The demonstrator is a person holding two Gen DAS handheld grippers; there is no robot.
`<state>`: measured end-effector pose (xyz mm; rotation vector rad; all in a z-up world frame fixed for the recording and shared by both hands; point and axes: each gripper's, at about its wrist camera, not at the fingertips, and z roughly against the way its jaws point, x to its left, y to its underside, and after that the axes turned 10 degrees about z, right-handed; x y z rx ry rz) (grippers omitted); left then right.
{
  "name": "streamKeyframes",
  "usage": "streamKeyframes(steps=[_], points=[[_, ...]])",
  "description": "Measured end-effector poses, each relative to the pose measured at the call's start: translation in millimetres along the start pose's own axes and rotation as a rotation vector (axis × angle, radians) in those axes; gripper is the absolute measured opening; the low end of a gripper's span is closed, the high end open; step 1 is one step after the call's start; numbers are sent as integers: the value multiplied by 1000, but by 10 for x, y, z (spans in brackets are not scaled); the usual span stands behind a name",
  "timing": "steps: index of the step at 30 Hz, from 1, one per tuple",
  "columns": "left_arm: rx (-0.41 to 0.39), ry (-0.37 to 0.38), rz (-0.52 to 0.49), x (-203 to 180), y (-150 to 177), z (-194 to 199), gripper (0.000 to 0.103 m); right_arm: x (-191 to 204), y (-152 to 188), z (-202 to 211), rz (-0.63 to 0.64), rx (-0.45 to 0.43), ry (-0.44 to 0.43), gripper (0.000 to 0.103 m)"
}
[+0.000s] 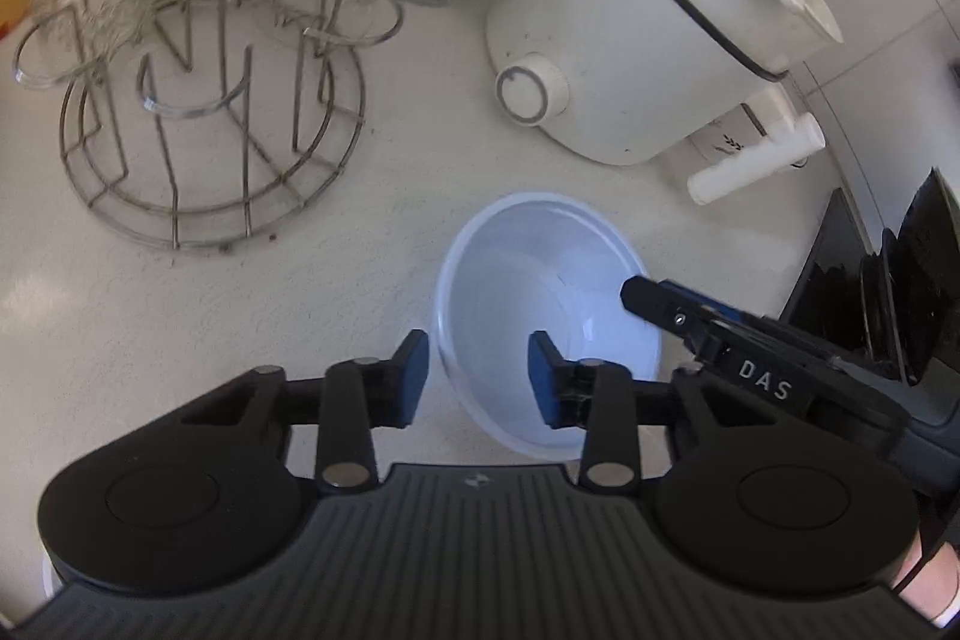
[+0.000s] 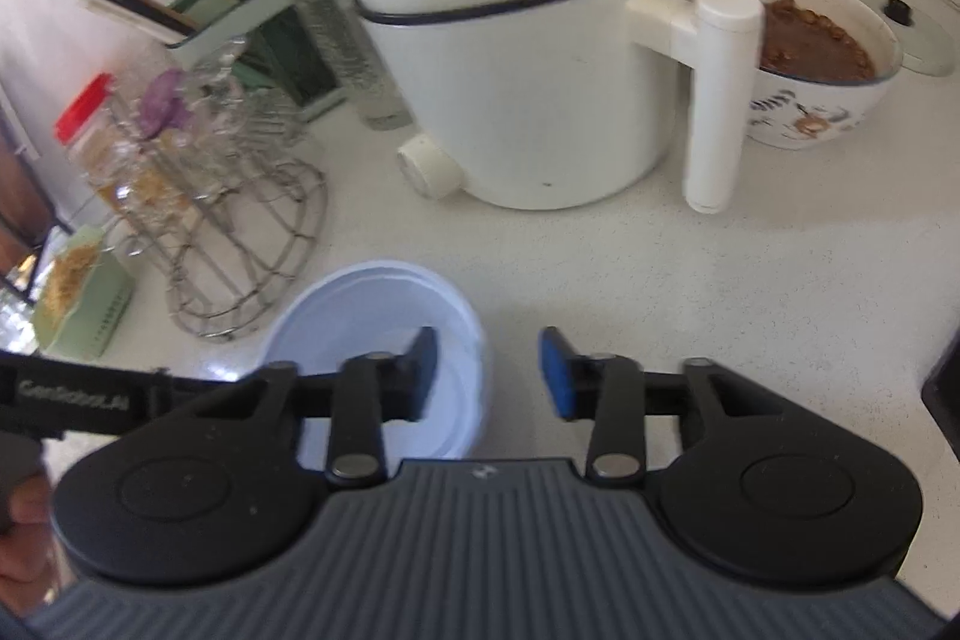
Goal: Organize plates and bowls
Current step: 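Lower the held translucent bowl into the other translucent bowl with both tools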
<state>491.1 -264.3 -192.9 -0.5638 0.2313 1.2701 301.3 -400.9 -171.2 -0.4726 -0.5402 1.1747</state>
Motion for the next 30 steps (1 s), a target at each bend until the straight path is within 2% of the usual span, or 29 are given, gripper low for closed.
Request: streamKeyframes(steps=[4, 14, 30], points=[[-4, 20, -9, 13, -22, -41, 30, -69, 83, -81, -63, 0, -17, 22], [-10, 72, 20, 90, 47, 60, 30, -35, 104, -101, -100, 15, -78, 22], [-84, 86, -25, -44, 258, 820, 30, 163, 120, 429, -158, -28, -117, 22]])
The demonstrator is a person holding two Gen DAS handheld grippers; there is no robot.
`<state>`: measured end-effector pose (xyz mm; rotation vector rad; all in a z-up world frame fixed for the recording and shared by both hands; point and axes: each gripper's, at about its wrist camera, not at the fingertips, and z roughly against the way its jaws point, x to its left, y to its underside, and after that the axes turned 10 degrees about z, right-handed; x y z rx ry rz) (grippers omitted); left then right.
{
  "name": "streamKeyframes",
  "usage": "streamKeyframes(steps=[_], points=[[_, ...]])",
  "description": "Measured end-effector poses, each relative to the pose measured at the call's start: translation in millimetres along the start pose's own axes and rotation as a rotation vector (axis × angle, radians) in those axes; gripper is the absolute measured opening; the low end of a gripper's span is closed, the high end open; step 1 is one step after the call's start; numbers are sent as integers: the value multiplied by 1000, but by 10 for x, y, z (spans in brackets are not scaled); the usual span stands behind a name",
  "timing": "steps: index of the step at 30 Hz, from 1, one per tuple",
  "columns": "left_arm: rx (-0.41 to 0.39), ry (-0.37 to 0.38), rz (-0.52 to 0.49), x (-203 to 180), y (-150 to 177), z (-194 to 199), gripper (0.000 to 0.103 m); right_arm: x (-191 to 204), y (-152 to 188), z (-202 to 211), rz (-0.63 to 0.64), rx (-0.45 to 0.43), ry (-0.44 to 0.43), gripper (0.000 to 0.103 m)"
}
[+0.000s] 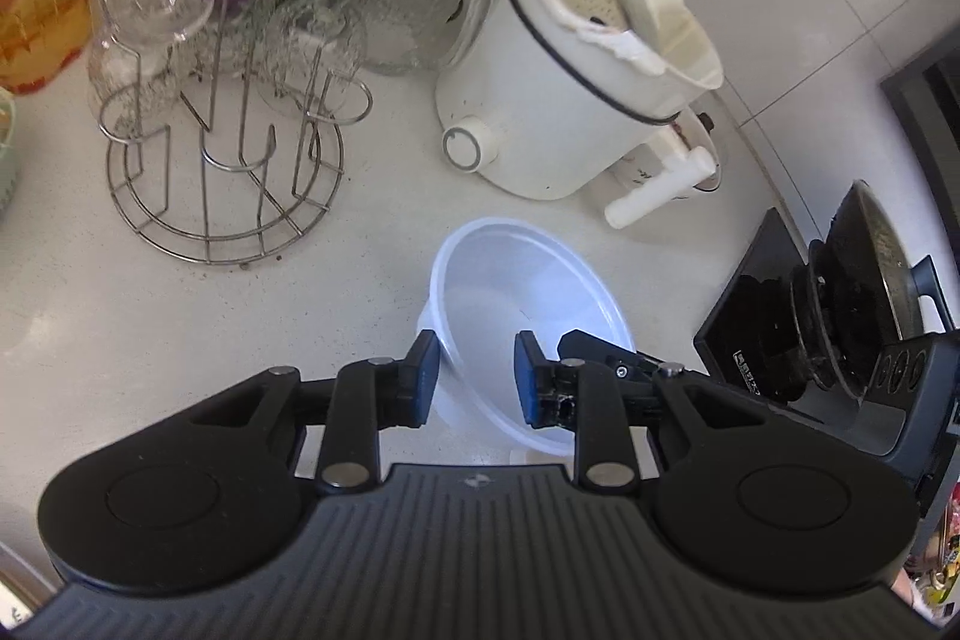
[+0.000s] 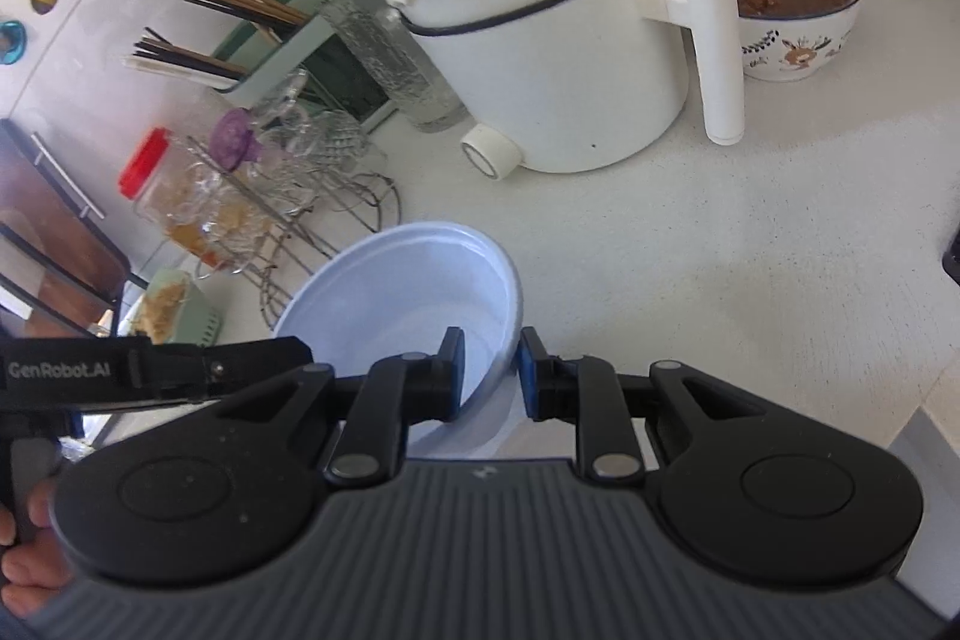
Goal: Organize plates and bowls
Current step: 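Lower the held translucent bowl into the other translucent bowl with both tools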
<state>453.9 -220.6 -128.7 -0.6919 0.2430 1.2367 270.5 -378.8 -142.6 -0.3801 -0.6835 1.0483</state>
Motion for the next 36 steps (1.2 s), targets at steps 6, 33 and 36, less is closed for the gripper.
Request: streamKeyframes(steps=[6, 33, 36], points=[[-47, -7, -10, -34, 57, 257, 30, 153, 23, 153, 16, -54, -9, 22], [-166, -110, 91, 672, 475, 1059, 30, 945, 307, 133, 143, -69, -152, 24], [-165, -122, 87, 760, 553, 1067, 30, 1004, 366, 88, 150, -54, -162, 24]])
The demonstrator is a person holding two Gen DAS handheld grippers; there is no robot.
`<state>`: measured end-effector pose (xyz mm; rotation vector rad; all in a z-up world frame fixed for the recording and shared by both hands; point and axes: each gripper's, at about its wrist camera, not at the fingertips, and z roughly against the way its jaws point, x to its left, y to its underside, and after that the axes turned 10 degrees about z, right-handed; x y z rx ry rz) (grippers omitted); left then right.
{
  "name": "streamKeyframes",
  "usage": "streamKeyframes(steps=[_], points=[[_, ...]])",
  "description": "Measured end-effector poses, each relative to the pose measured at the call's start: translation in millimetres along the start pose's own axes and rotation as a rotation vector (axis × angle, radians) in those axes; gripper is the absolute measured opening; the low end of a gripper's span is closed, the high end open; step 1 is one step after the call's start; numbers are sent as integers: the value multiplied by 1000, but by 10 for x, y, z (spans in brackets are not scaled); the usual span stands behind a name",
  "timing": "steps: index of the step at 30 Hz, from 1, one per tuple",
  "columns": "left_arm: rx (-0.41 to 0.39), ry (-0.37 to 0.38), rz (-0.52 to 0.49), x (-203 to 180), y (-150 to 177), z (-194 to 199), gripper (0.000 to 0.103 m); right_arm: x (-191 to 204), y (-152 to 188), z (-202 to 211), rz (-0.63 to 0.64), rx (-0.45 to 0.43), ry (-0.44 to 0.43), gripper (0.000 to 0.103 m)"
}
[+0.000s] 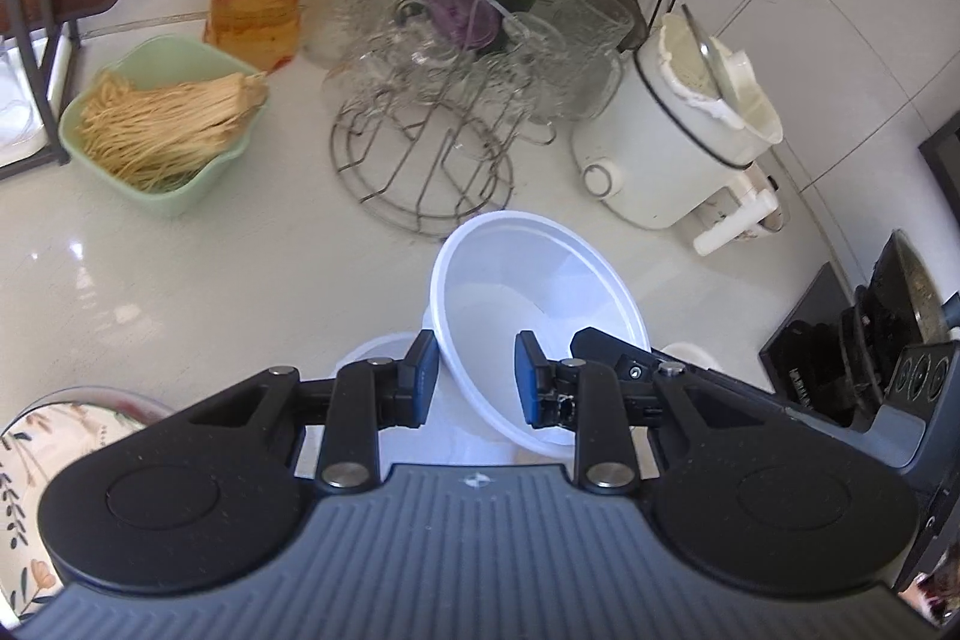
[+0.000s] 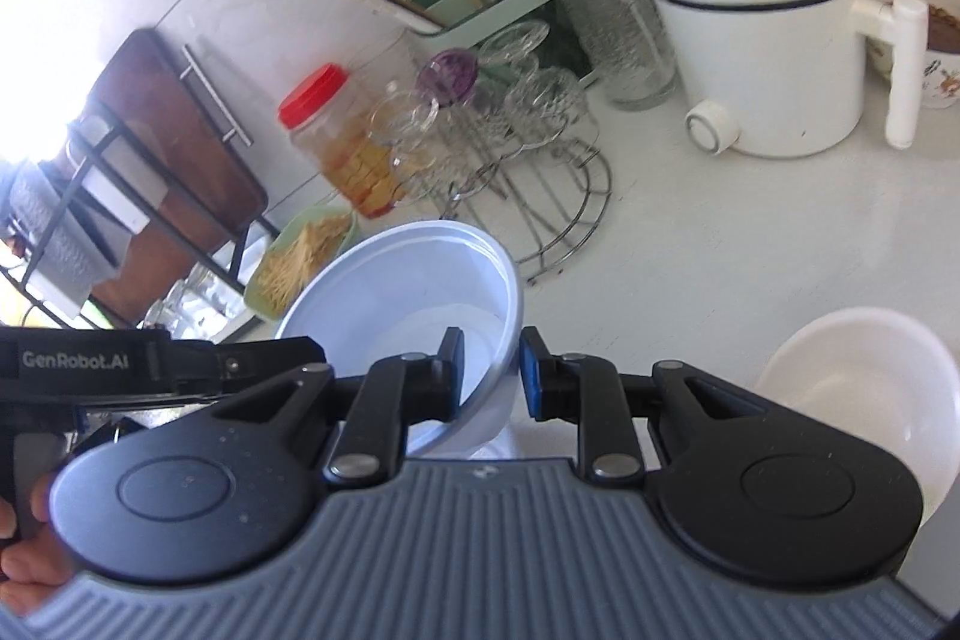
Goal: Organize plates and bowls
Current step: 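Lower the held translucent bowl into the other translucent bowl with both tools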
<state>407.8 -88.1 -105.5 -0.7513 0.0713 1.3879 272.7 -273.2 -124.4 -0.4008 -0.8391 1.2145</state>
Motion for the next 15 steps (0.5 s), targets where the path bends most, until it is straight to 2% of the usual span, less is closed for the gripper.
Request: streamKeyframes(steps=[6, 9, 15], points=[[-1, -16, 1, 158, 40, 32, 31, 215, 138, -132, 89, 61, 13, 24], [-4, -17, 11, 230, 52, 41, 31, 264, 121, -158, 108, 58, 14, 24], [36, -59, -14, 333, 115, -81, 31, 322, 198, -252, 122, 96, 21, 24]])
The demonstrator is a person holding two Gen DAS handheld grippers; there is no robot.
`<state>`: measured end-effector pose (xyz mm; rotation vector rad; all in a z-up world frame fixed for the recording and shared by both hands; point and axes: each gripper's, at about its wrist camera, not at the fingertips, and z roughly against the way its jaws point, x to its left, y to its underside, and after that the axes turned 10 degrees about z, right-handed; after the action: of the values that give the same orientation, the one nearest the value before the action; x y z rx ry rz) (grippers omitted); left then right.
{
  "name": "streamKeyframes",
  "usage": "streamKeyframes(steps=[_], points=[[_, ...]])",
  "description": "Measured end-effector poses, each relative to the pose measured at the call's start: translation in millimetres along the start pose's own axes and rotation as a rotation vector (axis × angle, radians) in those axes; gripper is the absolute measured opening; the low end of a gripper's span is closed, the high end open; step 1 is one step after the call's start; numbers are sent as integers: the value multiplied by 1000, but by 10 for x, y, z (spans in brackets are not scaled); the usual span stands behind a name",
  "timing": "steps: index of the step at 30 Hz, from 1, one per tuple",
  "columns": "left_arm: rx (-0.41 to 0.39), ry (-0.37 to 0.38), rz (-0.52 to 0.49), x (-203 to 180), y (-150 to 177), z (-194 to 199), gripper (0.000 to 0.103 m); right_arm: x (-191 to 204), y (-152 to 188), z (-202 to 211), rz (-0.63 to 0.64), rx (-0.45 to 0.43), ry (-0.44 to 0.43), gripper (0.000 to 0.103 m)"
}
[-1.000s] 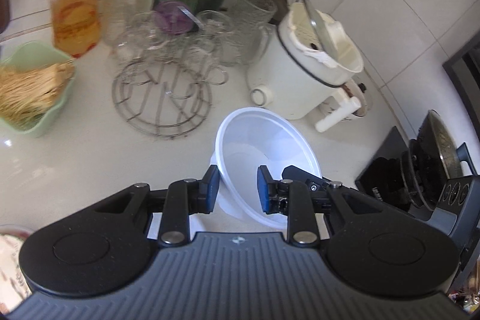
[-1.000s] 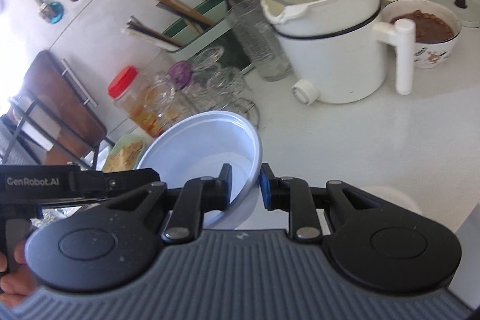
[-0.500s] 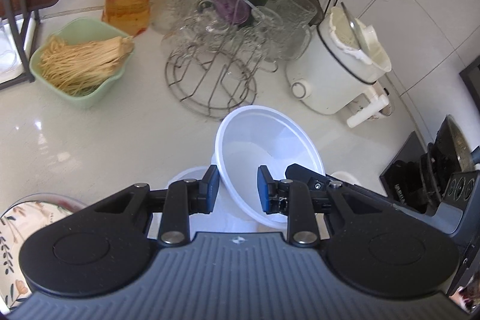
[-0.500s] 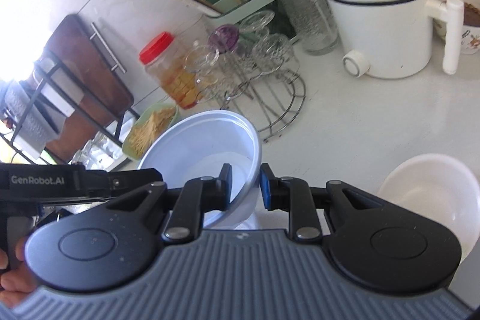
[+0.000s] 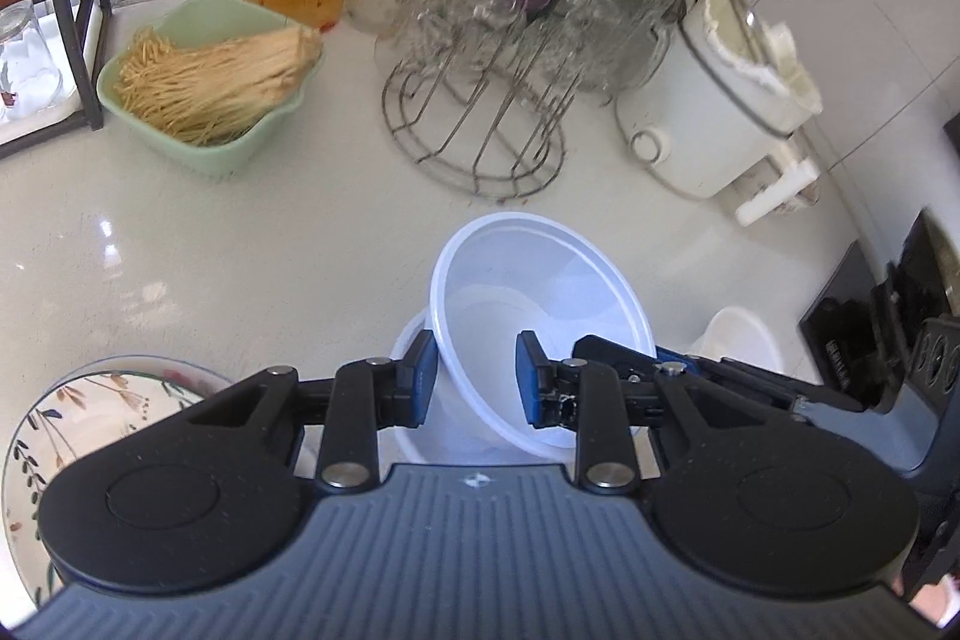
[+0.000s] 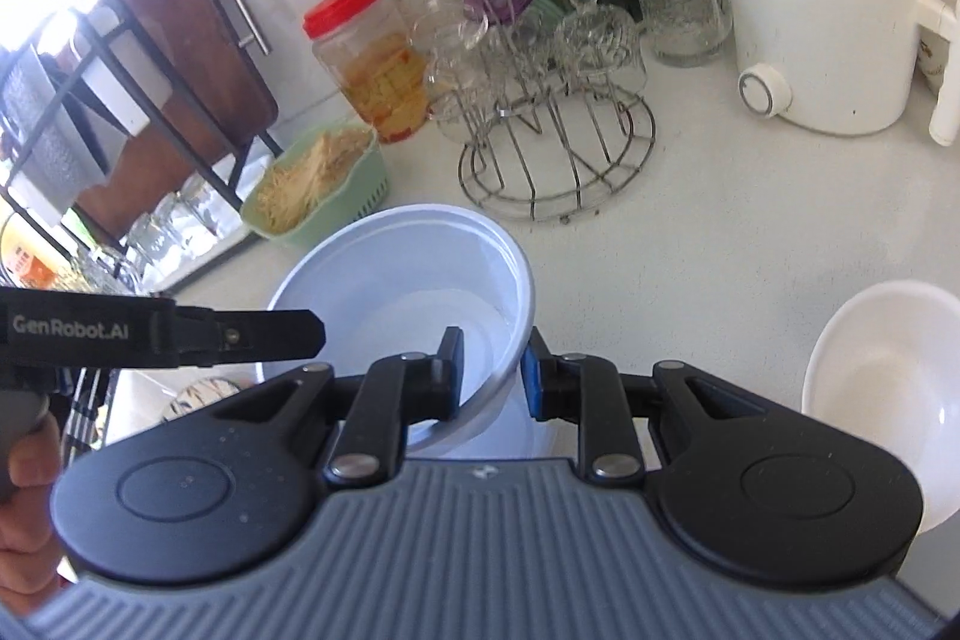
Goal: Organize plates and bowls
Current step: 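Lower the held translucent bowl into the other translucent bowl with both tools, then open both tools and withdraw them from the nested bowls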
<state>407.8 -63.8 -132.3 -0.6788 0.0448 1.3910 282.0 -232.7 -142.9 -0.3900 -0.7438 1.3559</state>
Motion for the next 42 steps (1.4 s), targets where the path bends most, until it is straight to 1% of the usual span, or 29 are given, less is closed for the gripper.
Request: streamKeyframes(steps=[1, 3, 6, 11, 13, 15, 17, 18, 19, 23, 25, 27, 34, 39, 42], points=[[6, -12, -2, 9, 15, -17, 31, -3, 22, -20, -3, 10, -2, 24], [23, -10, 5, 47, 39, -48, 31, 5, 62, -53, -6, 27, -11, 24], [36, -26, -7, 82, 47, -87, 31, 80, 90, -57, 32, 37, 18, 24], [18, -42, -44, 23, 50, -91, 31, 84, 110, -82, 32, 52, 12, 24], [22, -44, -46, 24, 42, -85, 31, 80, 95, -99, 31, 56, 20, 24], [13, -50, -23, 62, 25, -46, 31, 74, 66, -94, 32, 50, 26, 24], [13, -43, 3, 101, 1, 10, 31, 66, 33, -76, 31, 47, 19, 28], [10, -44, 7, 107, -7, 36, 31, 63, 23, -59, 26, 44, 18, 39], [9, -47, 4, 104, -10, 56, 31, 60, 11, -36, 21, 38, 18, 46], [6, -43, -2, 54, -46, 121, 31, 79, -57, 79, 41, 20, 23, 46], [-5, -44, -17, -5, -60, 162, 31, 89, -87, 158, 52, 1, 26, 46], [-33, -66, -46, -108, -58, 235, 31, 94, -120, 244, 64, -23, 31, 46], [-81, -46, -90, -437, -84, 448, 31, 1, -264, 586, 52, -98, 77, 46], [-96, -20, -134, -696, -121, 431, 31, -94, -284, 752, 42, -144, 97, 45], [-94, -13, -159, -866, -142, 353, 31, -204, -311, 833, 37, -164, 131, 45]])
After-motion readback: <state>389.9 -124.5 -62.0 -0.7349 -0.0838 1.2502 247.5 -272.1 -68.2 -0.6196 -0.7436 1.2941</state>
